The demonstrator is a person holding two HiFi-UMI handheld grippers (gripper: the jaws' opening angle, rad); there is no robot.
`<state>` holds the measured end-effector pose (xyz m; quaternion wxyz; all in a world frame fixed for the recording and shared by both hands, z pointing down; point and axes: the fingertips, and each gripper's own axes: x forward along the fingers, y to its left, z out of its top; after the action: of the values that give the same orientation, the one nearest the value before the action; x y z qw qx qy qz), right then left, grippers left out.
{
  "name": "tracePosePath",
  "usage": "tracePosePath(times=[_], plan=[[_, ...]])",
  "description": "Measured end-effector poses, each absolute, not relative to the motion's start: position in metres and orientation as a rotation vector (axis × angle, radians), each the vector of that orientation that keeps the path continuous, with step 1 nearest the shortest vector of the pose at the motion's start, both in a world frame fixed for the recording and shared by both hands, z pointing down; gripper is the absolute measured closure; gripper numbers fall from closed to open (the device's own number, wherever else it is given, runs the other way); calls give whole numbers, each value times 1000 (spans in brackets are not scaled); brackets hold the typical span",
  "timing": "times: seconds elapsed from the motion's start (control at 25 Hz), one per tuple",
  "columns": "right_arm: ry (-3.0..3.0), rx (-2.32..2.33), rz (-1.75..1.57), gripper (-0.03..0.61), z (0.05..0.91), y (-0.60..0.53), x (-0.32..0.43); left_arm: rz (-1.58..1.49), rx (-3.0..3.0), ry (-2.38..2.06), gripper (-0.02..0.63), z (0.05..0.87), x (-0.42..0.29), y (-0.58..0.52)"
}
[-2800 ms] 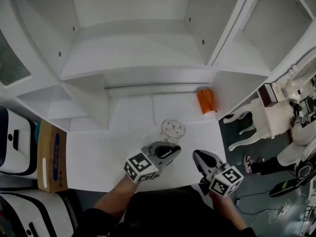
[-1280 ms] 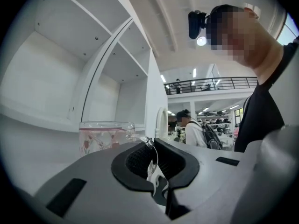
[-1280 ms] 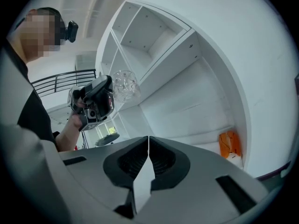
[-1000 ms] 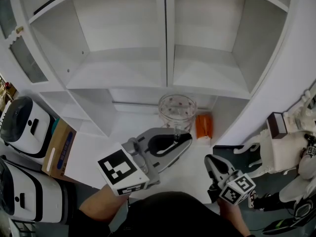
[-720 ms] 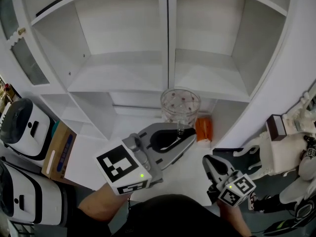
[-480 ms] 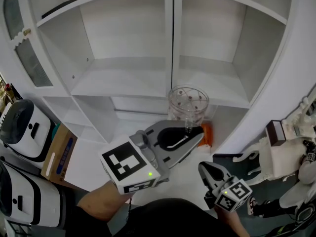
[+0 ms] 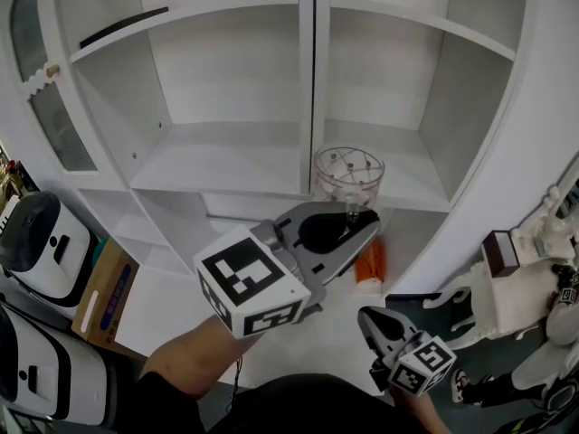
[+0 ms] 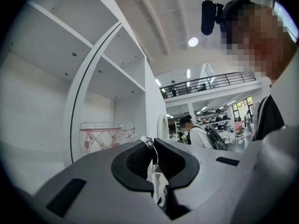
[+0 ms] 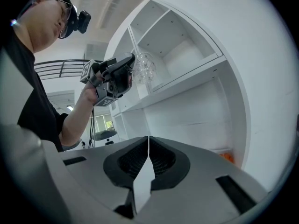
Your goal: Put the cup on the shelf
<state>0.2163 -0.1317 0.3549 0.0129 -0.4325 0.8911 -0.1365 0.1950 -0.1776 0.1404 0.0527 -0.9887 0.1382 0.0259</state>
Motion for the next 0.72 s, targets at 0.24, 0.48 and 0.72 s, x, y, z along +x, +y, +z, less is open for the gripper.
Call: tracePosePath(times=[0.24, 0.48, 0.72], plan=[[2752, -1380, -447, 561, 362, -133, 228, 78, -2976, 436, 592, 141, 210, -196], [2738, -1392, -473, 561, 368, -133, 234, 70, -2993, 439, 592, 149, 224, -213], [2717, -1406, -469, 561, 372, -136, 242, 10, -2995, 463, 592, 159, 234, -232]])
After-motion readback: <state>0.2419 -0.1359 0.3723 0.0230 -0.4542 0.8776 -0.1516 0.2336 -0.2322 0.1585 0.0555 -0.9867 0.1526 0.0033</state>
